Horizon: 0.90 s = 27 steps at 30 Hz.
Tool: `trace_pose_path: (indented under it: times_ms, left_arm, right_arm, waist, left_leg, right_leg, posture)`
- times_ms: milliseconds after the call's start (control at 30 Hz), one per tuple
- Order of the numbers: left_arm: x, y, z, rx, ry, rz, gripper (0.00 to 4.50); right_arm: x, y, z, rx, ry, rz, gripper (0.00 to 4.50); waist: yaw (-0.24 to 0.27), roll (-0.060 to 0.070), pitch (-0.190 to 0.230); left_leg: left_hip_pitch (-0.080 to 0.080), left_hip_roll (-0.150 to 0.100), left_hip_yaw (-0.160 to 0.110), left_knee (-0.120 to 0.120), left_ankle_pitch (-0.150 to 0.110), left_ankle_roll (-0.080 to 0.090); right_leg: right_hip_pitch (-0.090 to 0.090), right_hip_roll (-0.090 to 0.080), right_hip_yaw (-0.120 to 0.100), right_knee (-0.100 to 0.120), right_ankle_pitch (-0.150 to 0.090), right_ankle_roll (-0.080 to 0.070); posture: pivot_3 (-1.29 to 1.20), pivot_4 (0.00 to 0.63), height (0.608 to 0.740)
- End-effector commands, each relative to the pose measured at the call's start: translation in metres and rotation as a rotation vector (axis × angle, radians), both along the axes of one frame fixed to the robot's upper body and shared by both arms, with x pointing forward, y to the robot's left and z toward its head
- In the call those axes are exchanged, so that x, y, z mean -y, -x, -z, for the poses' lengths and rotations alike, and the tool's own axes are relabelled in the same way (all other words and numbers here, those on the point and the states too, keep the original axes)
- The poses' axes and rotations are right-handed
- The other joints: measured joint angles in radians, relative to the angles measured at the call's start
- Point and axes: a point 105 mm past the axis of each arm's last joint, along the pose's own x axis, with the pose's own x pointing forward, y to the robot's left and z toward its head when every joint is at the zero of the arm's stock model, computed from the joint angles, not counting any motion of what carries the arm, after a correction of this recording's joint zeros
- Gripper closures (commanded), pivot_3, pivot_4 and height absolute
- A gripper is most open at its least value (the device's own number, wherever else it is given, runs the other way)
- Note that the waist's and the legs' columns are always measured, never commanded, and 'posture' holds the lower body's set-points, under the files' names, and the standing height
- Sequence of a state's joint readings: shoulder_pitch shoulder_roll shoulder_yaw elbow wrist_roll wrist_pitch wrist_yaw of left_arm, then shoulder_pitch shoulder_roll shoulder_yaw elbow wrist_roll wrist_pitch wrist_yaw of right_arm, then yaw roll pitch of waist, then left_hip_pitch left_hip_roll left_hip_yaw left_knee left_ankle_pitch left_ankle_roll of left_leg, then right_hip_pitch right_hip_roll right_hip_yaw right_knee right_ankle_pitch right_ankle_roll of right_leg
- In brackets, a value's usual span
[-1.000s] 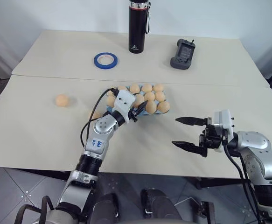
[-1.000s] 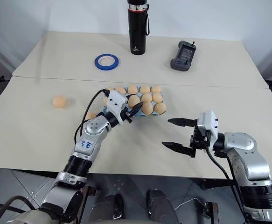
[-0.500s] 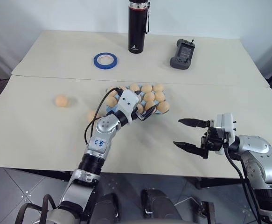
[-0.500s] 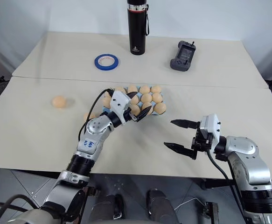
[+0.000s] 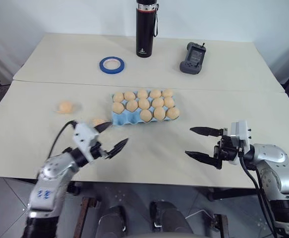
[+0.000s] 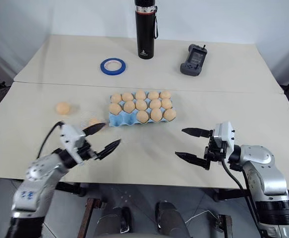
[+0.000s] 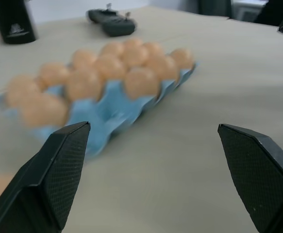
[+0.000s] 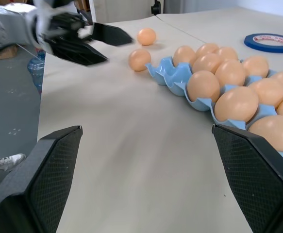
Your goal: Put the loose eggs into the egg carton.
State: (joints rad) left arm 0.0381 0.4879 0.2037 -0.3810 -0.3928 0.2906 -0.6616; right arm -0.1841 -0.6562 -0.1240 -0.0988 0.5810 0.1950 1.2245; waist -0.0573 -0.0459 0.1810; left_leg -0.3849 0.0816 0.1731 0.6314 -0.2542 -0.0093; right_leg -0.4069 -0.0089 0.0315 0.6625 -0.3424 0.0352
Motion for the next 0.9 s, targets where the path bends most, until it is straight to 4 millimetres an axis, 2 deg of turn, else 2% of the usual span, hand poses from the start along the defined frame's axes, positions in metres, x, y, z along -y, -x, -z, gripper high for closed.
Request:
trace_pose_path:
  times_ms: [33,133,300,567,733,800,900]
  left_arm:
    - [-0.028,0.011,-0.011,0.037,-0.015,-0.046,0.01]
    - [-0.067,0.022,-0.007,0.028,-0.039,-0.148,0.01]
    - [-0.099,0.028,-0.006,0.031,-0.049,-0.271,0.01]
    - [-0.079,0.008,-0.019,0.102,0.001,-0.274,0.01]
    - [-0.065,-0.02,-0.016,0.107,0.023,-0.263,0.01]
    - [-0.056,-0.036,-0.011,0.098,0.025,-0.272,0.01]
    - [-0.049,-0.051,-0.004,0.086,0.031,-0.271,0.01]
  right_arm:
    - [0.002,-0.002,-0.008,0.032,-0.003,-0.016,0.0]
    - [0.0,-0.005,-0.008,0.032,-0.005,-0.029,0.0]
    - [-0.001,-0.008,-0.007,0.03,-0.007,-0.033,0.0]
    - [-0.004,-0.01,-0.008,0.031,-0.008,-0.032,0.0]
    - [-0.003,-0.009,-0.006,0.027,0.011,-0.027,0.0]
    - [-0.004,-0.009,-0.006,0.027,0.013,-0.023,0.0]
    - [-0.003,-0.008,-0.006,0.027,0.016,-0.017,0.0]
  waist:
    - [0.0,0.0,0.0]
    - [0.0,0.0,0.0]
    - [-0.001,0.0,0.0]
    - [0.001,0.0,0.0]
    - [0.002,0.0,0.0]
    - [0.001,0.0,0.0]
    - [0.0,0.0,0.0]
  left_leg:
    - [0.0,0.0,0.0,0.0,0.0,0.0]
    - [0.0,0.0,0.0,-0.001,0.0,0.0]
    - [0.0,0.0,-0.001,-0.002,-0.001,0.001]
    - [-0.001,0.0,-0.001,-0.003,-0.001,0.001]
    - [-0.001,0.0,-0.001,-0.003,-0.001,0.002]
    - [-0.001,0.0,0.0,-0.002,0.0,0.002]
    - [-0.001,0.0,0.0,-0.002,0.0,0.002]
  right_leg:
    - [0.0,0.0,0.0,0.0,0.0,0.0]
    - [0.0,0.0,0.0,-0.001,0.0,-0.001]
    - [-0.001,0.0,-0.001,-0.002,-0.002,-0.004]
    - [-0.001,-0.001,-0.002,-0.002,-0.001,-0.003]
    - [-0.001,0.0,-0.002,-0.002,-0.001,-0.003]
    - [-0.001,0.0,-0.002,-0.001,-0.001,-0.003]
    - [-0.001,0.0,-0.001,-0.002,-0.001,-0.002]
  posture:
    - [0.0,0.15,0.74]
    - [0.0,0.15,0.74]
    - [0.0,0.15,0.74]
    - [0.0,0.15,0.74]
    - [0.0,0.15,0.74]
    - [0.0,0.15,0.74]
    - [0.0,0.15,0.74]
